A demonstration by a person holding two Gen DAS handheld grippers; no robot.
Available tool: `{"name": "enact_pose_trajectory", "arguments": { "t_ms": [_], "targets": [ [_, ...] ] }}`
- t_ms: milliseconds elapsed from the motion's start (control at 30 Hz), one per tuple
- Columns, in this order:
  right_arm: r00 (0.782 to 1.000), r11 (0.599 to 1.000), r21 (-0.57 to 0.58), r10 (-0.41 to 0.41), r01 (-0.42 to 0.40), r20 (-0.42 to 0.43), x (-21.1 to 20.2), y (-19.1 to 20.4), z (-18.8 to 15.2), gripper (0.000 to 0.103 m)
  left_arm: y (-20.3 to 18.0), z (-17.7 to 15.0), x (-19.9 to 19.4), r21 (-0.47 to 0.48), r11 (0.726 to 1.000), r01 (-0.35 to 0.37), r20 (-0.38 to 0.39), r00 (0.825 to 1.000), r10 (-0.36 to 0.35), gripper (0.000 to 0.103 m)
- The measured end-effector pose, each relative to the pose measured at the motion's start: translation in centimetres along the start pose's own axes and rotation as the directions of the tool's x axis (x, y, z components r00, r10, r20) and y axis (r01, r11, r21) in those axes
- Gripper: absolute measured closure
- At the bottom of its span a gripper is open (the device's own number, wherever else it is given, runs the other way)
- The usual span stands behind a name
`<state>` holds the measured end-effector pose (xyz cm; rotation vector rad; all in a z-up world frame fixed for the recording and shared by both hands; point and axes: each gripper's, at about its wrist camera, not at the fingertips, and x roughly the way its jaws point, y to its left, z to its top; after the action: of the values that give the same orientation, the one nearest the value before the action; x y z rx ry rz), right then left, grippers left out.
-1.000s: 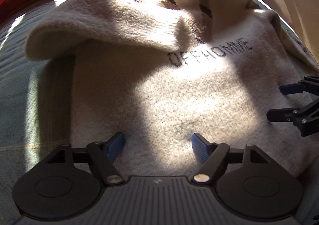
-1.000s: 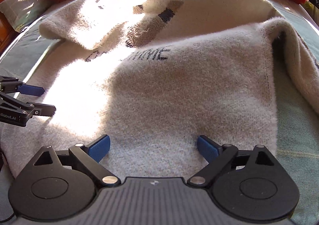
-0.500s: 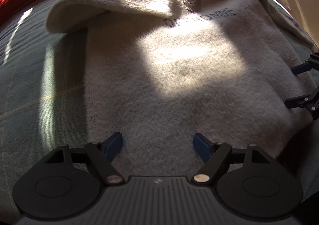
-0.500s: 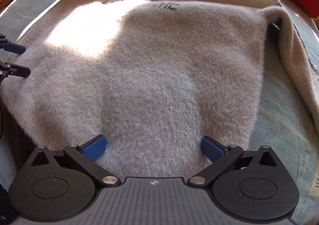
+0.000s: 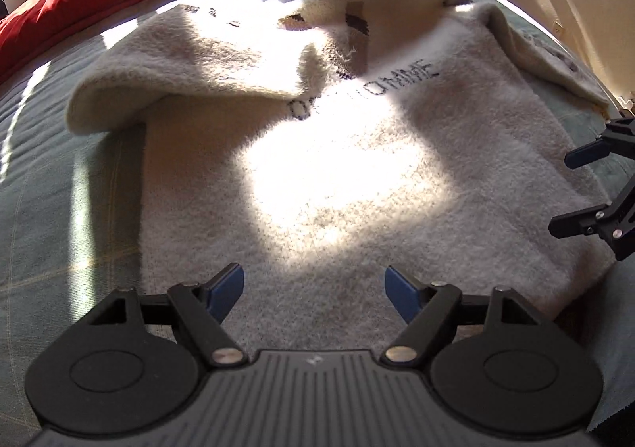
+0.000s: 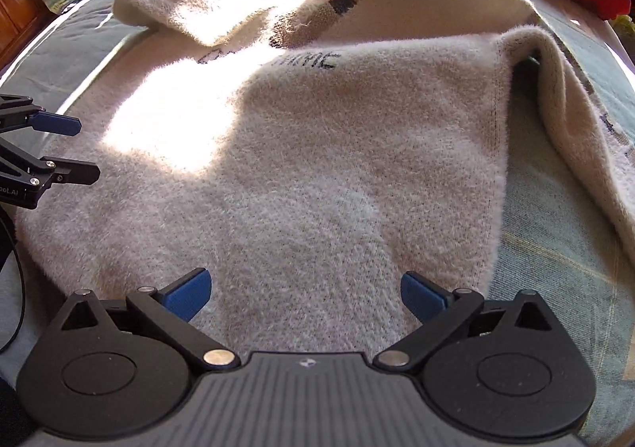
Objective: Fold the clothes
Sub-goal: 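Lay the sweater flat and open both tools, releasing the edges, then smooth the patterned sleeve flat with the left tool while the right tool hovers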
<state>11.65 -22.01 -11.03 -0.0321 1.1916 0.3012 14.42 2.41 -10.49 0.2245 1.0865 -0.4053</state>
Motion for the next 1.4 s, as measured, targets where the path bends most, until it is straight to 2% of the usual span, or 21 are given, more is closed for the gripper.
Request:
{"name": "enact_pose_trajectory", "arguments": {
  "t_ms": [100, 133, 267, 333, 467, 633, 800, 933, 1033, 1100, 1200, 1333, 1400],
  "targets": [
    [0.999, 0.998, 0.063, 0.011, -0.008, -0.047, 1.1, -1.0, -0.8, 0.0, -0.2, -1.2, 1.4, -0.01, 1.0, -0.004, -0.048, 0.999, 0.004, 0.024],
    [0.999, 0.998, 0.063, 0.01, -0.007, -0.049, 1.2, -1.2, -1.3, 0.0, -0.1, -2.0, 1.4, -0.008, 1.0, -0.002, -0.043, 0.999, 0.002, 0.024],
    [0.999, 0.996, 0.08, 0.029, -0.026, -0.031, 0.6, -2.0, -2.1, 0.0, 0.7, -3.5, 0.1, 0.019, 1.0, 0.016, -0.039, 0.999, -0.015, 0.022],
    [0.999, 0.992, 0.124, 0.036, -0.034, -0.015, 0.2, -2.4, -1.7, 0.0, 1.4, -3.4, -0.6, 0.031, 0.999, -0.009, -0.044, 0.999, 0.011, 0.022],
    [0.999, 0.988, 0.154, 0.004, -0.011, 0.049, -0.6, -2.5, -0.1, 0.0, 2.9, -0.8, -1.5, 0.083, 0.992, -0.094, 0.011, 0.996, 0.093, 0.024],
    [0.99, 0.977, 0.203, 0.033, -0.06, 0.134, -1.1, -2.6, 2.4, 0.0, 3.6, 3.1, 0.2, 0.11, 0.99, -0.086, 0.049, 0.996, 0.081, 0.024],
    [0.987, 0.972, 0.223, 0.042, -0.077, 0.155, -1.0, -2.9, 3.2, 0.0, 4.4, 7.1, 1.8, 0.136, 0.988, -0.079, 0.087, 0.994, 0.067, 0.024],
    [0.989, 0.966, 0.249, 0.031, -0.067, 0.144, -0.4, -3.7, 3.1, 0.0, 3.4, 9.1, 4.2, 0.197, 0.98, 0.005, 0.091, 0.996, -0.023, 0.024],
    [0.989, 0.958, 0.278, 0.034, -0.073, 0.142, 0.1, -4.4, 3.1, 0.0, 3.3, 10.7, 6.3, 0.181, 0.982, 0.047, 0.086, 0.994, -0.063, 0.024],
    [0.989, 0.956, 0.285, 0.03, -0.07, 0.142, 0.2, -4.7, 3.3, 0.0, 4.0, 12.0, 7.3, 0.145, 0.988, 0.047, 0.111, 0.992, -0.064, 0.024],
    [0.989, 0.956, 0.287, 0.026, -0.067, 0.144, 0.3, -5.0, 3.5, 0.0, 6.0, 13.8, 7.7, 0.066, 0.998, 0.004, 0.172, 0.985, -0.015, 0.028],
    [0.989, 0.957, 0.283, 0.025, -0.066, 0.146, 0.6, -5.2, 4.1, 0.0, 10.1, 16.0, 6.6, -0.048, 0.998, -0.046, 0.259, 0.964, 0.057, 0.028],
    [0.989, 0.958, 0.278, 0.023, -0.062, 0.144, 0.8, -5.2, 4.4, 0.0, 12.0, 17.0, 6.5, -0.09, 0.99, -0.108, 0.277, 0.952, 0.129, 0.028]
  ]
}}
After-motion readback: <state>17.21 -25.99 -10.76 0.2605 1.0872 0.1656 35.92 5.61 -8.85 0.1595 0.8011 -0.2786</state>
